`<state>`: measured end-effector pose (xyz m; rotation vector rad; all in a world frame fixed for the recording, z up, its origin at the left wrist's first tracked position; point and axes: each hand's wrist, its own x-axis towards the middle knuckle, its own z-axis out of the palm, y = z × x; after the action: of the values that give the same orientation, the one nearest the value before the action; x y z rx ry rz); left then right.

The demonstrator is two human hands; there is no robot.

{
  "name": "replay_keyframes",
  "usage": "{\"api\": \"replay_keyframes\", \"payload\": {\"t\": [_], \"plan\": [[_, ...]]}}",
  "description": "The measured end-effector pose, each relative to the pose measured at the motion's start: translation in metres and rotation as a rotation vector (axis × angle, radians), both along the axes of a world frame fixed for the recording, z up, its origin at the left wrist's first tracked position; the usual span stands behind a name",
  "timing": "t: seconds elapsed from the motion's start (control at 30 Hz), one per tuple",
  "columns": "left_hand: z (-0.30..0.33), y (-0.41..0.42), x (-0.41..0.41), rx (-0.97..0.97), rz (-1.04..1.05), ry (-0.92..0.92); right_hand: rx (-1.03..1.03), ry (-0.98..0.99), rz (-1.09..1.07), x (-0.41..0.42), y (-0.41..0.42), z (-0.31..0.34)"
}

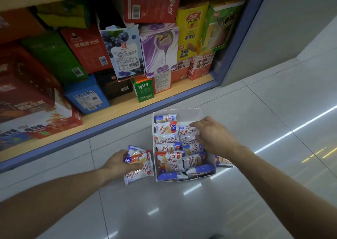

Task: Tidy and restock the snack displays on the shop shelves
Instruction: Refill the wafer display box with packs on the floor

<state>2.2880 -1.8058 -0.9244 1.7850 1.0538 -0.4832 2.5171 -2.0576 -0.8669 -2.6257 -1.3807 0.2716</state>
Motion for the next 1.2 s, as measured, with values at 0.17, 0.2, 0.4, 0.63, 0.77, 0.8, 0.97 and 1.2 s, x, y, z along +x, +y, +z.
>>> {"api": "replay_keyframes", "payload": {"t": [0.17,0.2,0.4,0.63,0.77,0.8,0.97,1.2], "plan": [[0.015,0.003,0.015,0.157,-0.052,-0.010,-0.486,-0.201,0.190,0.018,0.038,-0.024],[0.017,0.004,0.019,0.235,-0.059,-0.019,-0.532,-0.213,0.206,0.021,0.040,-0.027],[0.033,0.005,0.038,0.514,-0.047,-0.348,-0.218,0.036,0.078,0.037,0.042,-0.012],[0.048,-0.007,0.072,0.588,-0.177,-0.612,0.239,0.199,-0.287,0.061,0.007,0.038],[0.049,-0.025,0.088,0.600,-0.363,-0.670,0.332,0.434,-0.458,0.067,-0.025,0.045],[0.049,-0.030,0.092,0.600,-0.441,-0.681,0.356,0.498,-0.494,0.067,-0.033,0.044],[0.041,-0.065,0.125,0.536,-0.802,-0.630,0.431,0.697,-0.611,0.064,-0.067,0.038],[0.024,-0.095,0.161,0.603,-1.214,-0.253,0.505,0.764,-0.700,0.056,-0.088,0.047]]}}
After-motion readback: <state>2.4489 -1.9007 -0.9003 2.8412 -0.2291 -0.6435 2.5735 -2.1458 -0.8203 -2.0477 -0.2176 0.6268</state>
